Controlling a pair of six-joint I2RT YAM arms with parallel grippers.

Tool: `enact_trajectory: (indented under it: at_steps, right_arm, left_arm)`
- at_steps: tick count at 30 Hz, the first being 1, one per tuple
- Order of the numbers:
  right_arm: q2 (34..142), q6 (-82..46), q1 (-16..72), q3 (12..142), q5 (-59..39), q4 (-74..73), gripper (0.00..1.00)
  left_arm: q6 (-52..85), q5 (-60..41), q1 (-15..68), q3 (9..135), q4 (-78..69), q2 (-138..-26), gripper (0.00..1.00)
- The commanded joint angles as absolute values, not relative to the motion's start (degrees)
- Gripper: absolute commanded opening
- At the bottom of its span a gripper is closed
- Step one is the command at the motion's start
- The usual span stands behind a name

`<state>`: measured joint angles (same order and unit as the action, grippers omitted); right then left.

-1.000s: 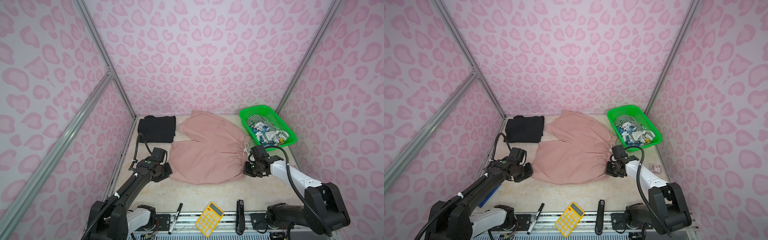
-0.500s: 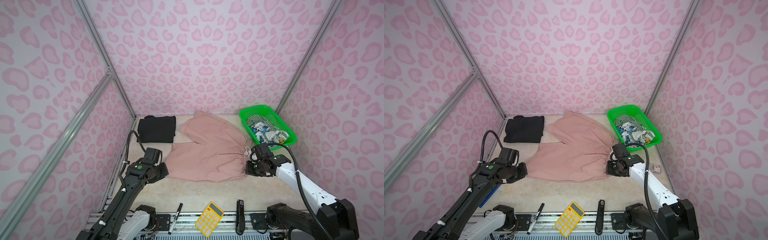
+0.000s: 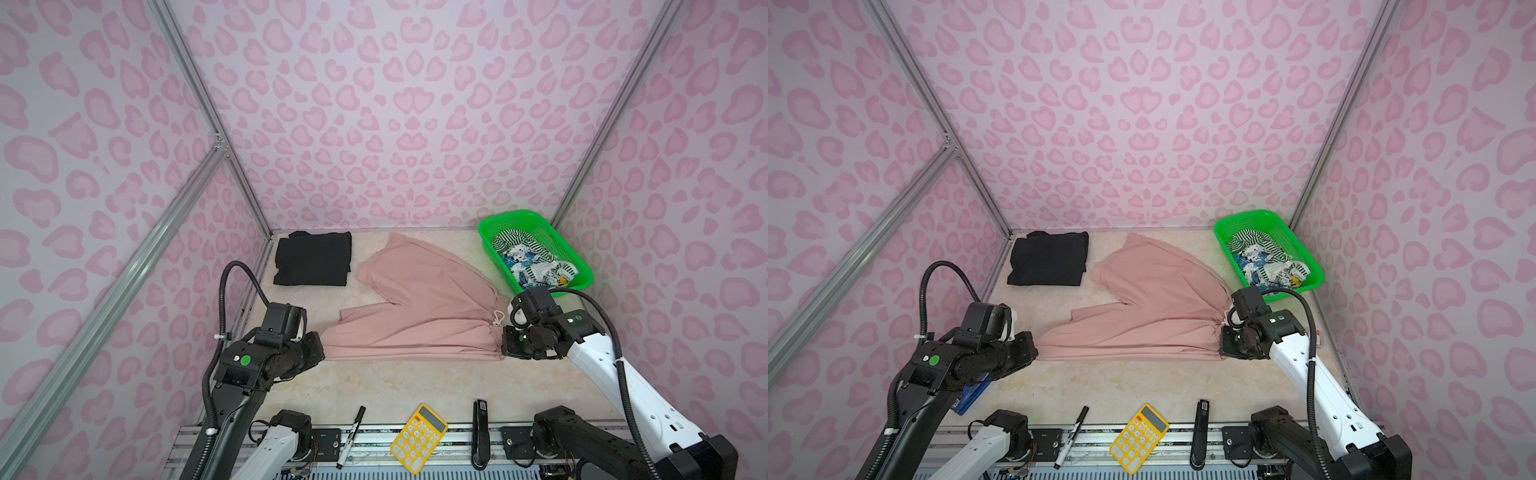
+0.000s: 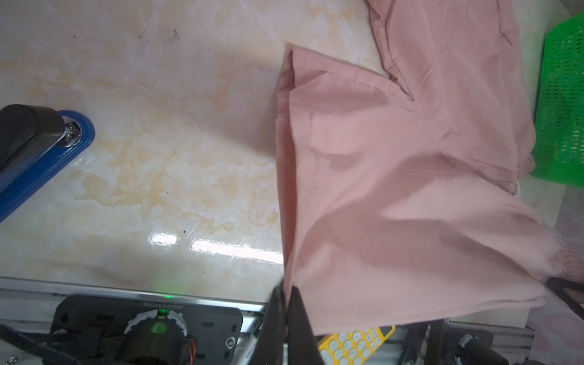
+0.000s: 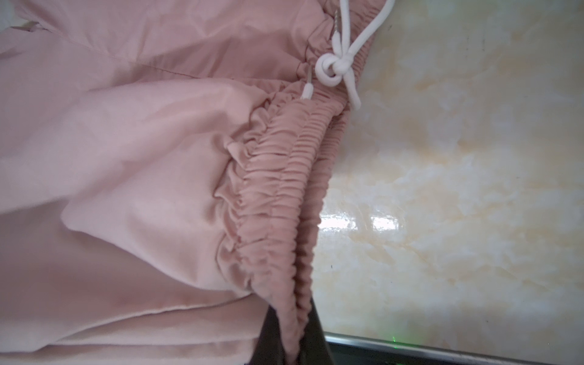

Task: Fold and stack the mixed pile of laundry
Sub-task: 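Lift the leg hem with left gripper and fold it toward the far edge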

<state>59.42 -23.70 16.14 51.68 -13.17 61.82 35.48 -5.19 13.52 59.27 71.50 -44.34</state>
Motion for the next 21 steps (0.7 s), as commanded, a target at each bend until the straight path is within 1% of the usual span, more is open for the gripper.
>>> enact_trajectory:
  at_steps: [1,5,8,11,15,21]
  right_arm:
    - [58.68,-21.98,16.3,53.63,-12.29,68.04,0.0]
    - [57.7,-21.67,16.35,55.94,-11.73,69.46,0.0]
    - [57.42,-21.33,16.25,56.92,-12.68,69.71,0.0]
    - [57.96,-21.04,16.06,57.85,-11.99,69.5,0.0]
    - [59.48,-21.75,13.96,58.97,-14.27,65.31,0.0]
    - [61.6,-24.9,12.79,60.0,-16.24,58.52,0.0]
  left_arm:
    - [32.38,-7.74,13.51,63.96,75.3,-44.28,0.03]
    - [29.95,-9.61,13.53,74.16,74.02,-49.65,0.03]
    - [27.13,-8.66,13.48,83.0,71.79,-56.05,0.03]
    - [24.0,-9.07,13.51,88.84,66.43,-63.04,0.03]
    - [19.5,-12.24,13.54,98.57,59.42,-75.72,0.03]
    - [14.04,-15.82,14.8,123.83,56.44,-99.22,0.03]
